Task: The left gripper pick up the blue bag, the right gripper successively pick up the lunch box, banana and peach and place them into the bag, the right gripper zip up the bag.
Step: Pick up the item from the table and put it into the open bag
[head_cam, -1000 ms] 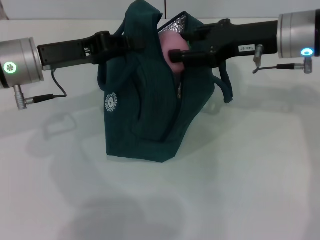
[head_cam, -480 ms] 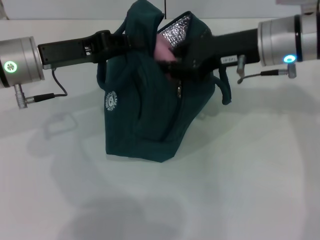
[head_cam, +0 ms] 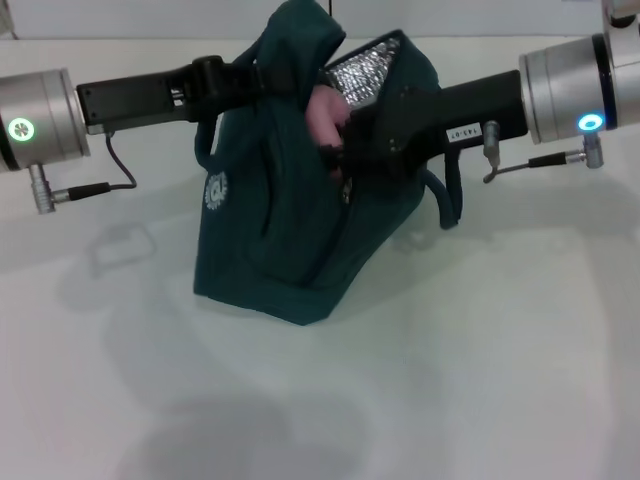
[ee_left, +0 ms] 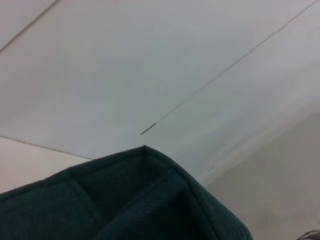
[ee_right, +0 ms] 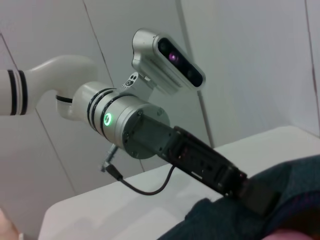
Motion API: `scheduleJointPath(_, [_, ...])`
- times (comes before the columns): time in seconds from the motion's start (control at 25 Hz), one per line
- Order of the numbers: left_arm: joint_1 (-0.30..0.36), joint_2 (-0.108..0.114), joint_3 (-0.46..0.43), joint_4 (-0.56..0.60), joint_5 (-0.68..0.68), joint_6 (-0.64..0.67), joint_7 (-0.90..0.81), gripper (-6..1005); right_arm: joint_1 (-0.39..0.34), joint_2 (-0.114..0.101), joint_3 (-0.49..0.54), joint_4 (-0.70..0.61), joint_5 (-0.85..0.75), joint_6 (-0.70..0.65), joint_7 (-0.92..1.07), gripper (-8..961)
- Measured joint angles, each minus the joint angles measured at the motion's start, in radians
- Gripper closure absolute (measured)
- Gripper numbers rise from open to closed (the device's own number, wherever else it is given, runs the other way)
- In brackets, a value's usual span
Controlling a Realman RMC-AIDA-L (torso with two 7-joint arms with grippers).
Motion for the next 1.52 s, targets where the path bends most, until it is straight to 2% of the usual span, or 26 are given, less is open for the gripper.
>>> scheduleJointPath(0.4, [0.006, 0.013, 0.0, -0.006, -0.034, 0.029, -0.017, 956, -0.003, 0.006, 0.002, 0.009, -0.072, 0.04, 0.038, 681])
scheduleJointPath(0.76, [0.007, 0.013, 0.0, -0.01, -0.036, 0.058, -0.032, 956, -0.016, 0.012, -0.003, -0.009, 0.03, 0.027, -0.057, 676])
scheduleJointPath(0.92, [0.007, 0.012, 0.0, -0.011, -0.037, 0.06, -0.032, 956, -0.014, 0.014, -0.007, -0.003, 0.028, 0.046, -0.07, 675])
scheduleJointPath(1.16, [0.007, 0.011, 0.0, -0.011, -0.037, 0.061, -0.035, 956, 0.004, 0.011, -0.027, 0.005, 0.025, -0.014, -0.079, 672])
scheduleJointPath(1.36, [0.007, 0.012, 0.005, -0.011, -0.037, 0.063, -0.044, 956, -0.067, 0.013, -0.001, -0.069, 0.022, 0.067, -0.094, 669])
scheduleJointPath(1.52, [0.005, 0.011, 0.006, -0.011, -0.037, 0.063, -0.044, 956, -0.063, 0.016, -0.021, -0.069, 0.026, 0.049, -0.114, 667])
